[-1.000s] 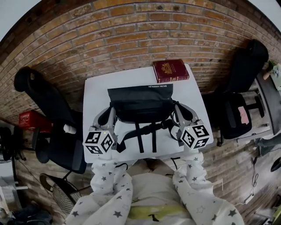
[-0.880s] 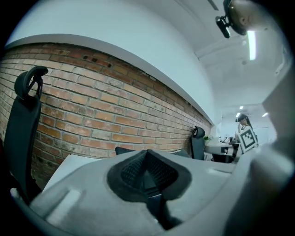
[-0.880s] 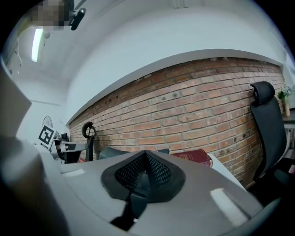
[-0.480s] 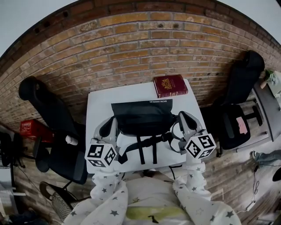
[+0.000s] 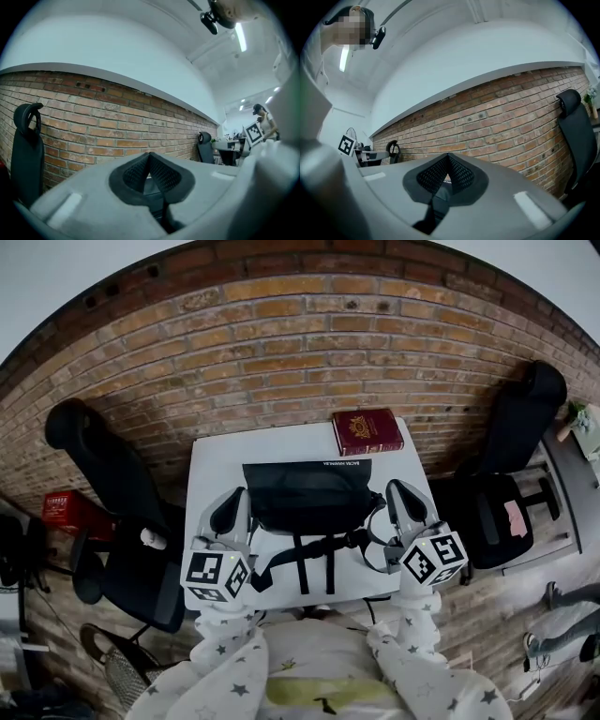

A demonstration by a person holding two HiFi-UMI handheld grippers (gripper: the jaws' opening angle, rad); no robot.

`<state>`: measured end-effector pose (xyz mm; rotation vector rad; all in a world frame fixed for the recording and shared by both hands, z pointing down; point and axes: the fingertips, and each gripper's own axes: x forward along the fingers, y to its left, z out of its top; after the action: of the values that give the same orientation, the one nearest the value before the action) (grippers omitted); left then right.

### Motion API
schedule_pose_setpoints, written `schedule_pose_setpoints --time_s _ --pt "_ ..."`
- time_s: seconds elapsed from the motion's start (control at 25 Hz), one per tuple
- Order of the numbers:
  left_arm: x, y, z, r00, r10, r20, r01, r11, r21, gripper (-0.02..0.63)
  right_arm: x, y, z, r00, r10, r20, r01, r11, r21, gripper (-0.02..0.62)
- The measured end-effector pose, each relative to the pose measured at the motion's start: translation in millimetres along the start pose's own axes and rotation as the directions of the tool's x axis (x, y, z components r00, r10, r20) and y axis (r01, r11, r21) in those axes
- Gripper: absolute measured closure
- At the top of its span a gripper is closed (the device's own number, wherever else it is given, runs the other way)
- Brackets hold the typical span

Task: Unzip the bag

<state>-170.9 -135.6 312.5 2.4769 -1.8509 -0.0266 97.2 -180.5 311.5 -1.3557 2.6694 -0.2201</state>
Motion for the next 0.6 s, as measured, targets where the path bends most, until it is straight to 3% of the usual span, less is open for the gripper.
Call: schedule_pose_setpoints --time_s 0.6 --pt "-4.0 2.0 -7.1 1.000 0.019 -0.023 -0.019 1.000 0.002 0.607 -3.5 -0.2 -7.2 1.000 -0.015 -0.005 0.015 1.000 0.012 0.586"
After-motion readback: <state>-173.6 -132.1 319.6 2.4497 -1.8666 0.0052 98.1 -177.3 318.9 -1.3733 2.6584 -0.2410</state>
